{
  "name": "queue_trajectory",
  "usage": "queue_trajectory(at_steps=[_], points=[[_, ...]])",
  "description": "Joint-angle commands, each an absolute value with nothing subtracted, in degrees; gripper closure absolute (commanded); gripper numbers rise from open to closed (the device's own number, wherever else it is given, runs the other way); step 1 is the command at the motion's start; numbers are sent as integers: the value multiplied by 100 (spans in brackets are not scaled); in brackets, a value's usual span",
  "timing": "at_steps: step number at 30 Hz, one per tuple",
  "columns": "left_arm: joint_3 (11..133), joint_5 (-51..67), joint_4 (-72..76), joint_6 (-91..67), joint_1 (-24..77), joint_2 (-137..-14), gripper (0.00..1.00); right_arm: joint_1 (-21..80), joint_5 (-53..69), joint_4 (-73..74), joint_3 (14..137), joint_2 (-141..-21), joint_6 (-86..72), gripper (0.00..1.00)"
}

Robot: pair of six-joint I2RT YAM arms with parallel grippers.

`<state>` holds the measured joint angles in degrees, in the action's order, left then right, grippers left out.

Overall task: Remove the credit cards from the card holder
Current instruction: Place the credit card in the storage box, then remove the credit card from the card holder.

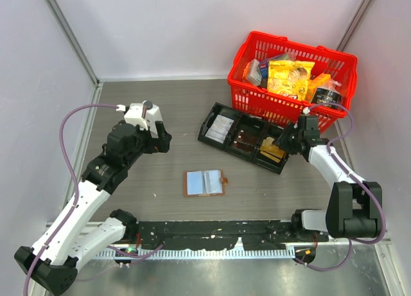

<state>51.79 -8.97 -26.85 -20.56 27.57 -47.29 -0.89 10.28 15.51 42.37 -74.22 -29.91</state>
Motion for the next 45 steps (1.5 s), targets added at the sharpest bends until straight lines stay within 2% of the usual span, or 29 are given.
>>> queue_trajectory(at_steps=[1, 6, 12, 16, 17, 22, 28, 32, 40, 45], points=[[5150, -817, -2514, -2004, 2725, -4693, 0, -114, 29, 1748, 4228, -7050, -3006, 58], [5133, -721, -2470, -2021, 2725, -4711, 0, -114, -834, 2231, 4341, -6277, -2988, 45], [5089, -510, -2382, -2162, 2742, -4807, 0, 0, -476, 2969, 4816, -5784, -2611, 43], [5089, -221, -2303, -2469, 2733, -5000, 0, 719, -429, 3427, 5185, -5669, -2557, 43], [5089, -124, -2285, -2557, 2742, -5097, 1, 1164, -535, 3506, 5290, -5643, -2619, 43], [5229, 438, -2557, -3058, 2760, -5607, 14, 2696, -1247, 3621, 5555, -5721, -3049, 43], [5063, 650, -2997, -3620, 2856, -5924, 25, 4550, -1476, 2998, 5485, -6397, -3612, 44], [4782, 650, -3111, -3884, 3023, -6003, 32, 5237, -1494, 2409, 5511, -7135, -3726, 44], [4325, 448, -3015, -4113, 3594, -6328, 52, 5686, -1345, 1688, 5836, -8708, -3753, 48], [4254, 448, -2743, -4227, 3858, -6705, 56, 5687, -1345, 1556, 5704, -9105, -3911, 48]])
